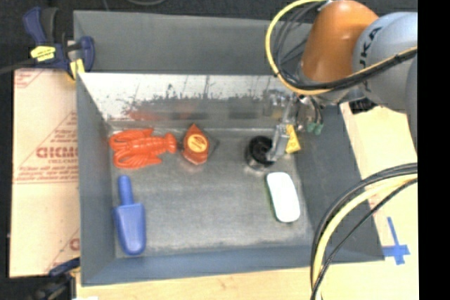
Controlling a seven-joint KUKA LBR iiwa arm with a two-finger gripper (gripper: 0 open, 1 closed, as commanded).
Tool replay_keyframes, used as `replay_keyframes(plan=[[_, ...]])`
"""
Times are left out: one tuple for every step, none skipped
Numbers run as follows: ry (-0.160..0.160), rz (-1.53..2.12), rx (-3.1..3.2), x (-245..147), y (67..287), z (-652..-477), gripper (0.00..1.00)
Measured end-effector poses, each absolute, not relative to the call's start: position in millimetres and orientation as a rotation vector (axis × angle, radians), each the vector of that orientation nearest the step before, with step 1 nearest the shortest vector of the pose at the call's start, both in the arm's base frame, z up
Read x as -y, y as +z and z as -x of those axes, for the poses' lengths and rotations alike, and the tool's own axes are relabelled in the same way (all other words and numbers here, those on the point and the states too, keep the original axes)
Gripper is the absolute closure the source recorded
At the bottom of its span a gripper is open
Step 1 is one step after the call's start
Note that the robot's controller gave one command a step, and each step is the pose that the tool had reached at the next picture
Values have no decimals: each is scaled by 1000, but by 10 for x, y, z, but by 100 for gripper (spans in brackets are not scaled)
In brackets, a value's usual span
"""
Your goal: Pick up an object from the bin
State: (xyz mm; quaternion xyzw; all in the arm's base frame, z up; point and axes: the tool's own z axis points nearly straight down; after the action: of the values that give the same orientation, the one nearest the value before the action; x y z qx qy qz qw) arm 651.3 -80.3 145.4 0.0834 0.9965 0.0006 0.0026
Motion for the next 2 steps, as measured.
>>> replay_keyframes(plan=[[1,-311,-3122,848,1433,-6346,0],[2,-661,-3064,726,779,-6327,0]])
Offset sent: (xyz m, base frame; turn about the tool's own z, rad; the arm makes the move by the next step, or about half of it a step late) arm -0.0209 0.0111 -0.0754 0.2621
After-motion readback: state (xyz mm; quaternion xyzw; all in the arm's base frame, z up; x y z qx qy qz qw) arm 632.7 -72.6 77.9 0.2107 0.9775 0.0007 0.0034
